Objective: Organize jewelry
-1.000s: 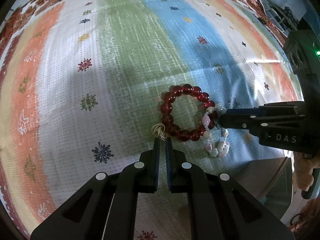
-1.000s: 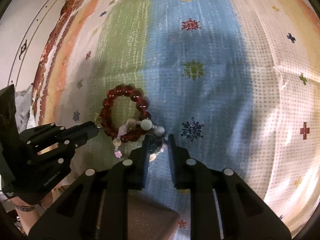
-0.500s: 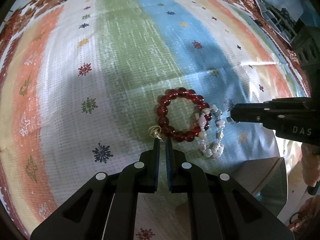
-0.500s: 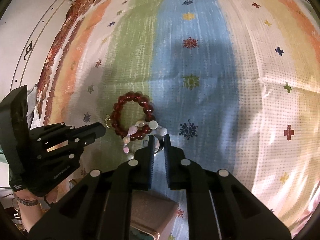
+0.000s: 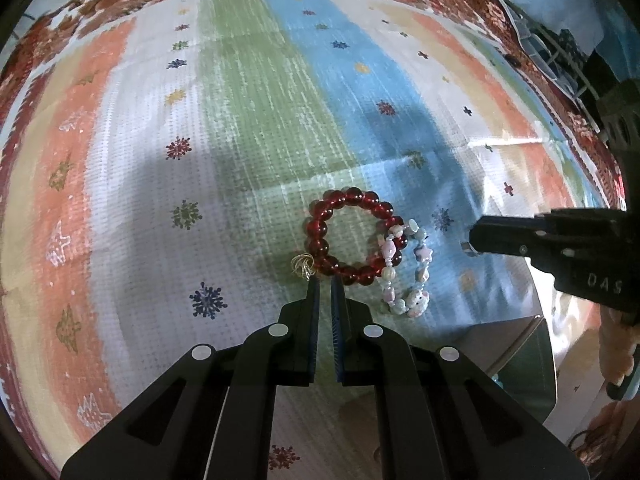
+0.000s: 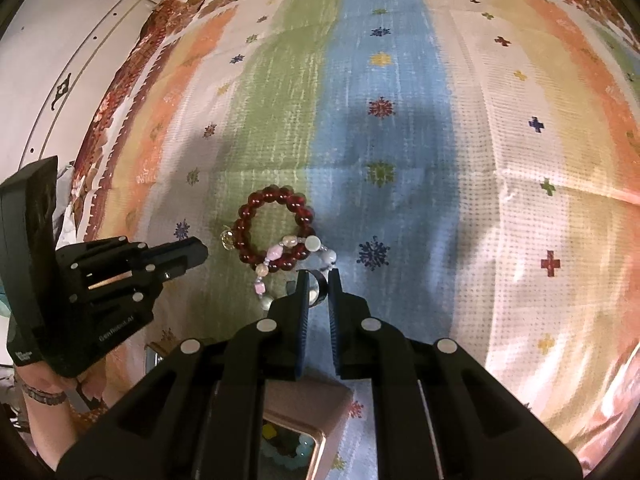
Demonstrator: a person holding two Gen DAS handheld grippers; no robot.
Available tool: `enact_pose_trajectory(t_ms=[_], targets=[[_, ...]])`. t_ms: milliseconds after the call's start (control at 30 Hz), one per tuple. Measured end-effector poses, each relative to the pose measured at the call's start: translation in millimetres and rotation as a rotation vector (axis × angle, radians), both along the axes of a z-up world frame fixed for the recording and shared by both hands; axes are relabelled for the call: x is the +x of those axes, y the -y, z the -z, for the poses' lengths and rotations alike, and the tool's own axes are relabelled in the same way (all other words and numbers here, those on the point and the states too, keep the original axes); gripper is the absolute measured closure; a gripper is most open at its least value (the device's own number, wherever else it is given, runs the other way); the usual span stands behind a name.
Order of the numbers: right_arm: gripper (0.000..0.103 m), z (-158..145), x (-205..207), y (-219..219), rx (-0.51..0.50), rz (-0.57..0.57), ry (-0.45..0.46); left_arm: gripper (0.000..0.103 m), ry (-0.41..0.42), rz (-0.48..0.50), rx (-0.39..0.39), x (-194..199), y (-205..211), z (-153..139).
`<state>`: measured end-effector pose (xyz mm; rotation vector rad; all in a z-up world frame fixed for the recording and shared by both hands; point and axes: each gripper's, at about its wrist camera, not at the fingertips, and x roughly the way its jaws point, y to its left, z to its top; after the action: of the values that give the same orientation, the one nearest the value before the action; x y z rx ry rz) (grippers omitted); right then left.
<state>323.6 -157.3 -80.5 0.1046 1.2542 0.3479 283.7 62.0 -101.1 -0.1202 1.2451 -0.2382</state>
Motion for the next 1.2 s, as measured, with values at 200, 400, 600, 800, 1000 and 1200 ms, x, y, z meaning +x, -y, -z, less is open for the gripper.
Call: enact_pose_trajectory(t_ms=[200,400,600,800,1000,1200], targets=[[0.092,3,-3,-4,0.002,-0.010,-0.005,0.097,-0.032,-0.032,0.025,10,-4,17],[0.092,7,2,-7,-0.003,-0.017,-0.012,0.088,-0.037,-0.044,0.025,16,-9,23],[0.092,11,2,-9,-0.008,-0.023,-0.021,0.077,-0.028,-0.030,-0.016,15,-5,20],[0.092,11,1,-8,-0.006,-0.019,-0.023,0.069,-0.044,-0.020,0.006,25,3,30],[0.092,11,3,-4,-0.005,-0.013,-0.024,0.084,-0.056,-0.002,-0.019,23,4,28],[0.092,8,2,-2,-0.001,-0.012,-0.018,0.101,-0.051,-0.005,-0.012,19,7,23]])
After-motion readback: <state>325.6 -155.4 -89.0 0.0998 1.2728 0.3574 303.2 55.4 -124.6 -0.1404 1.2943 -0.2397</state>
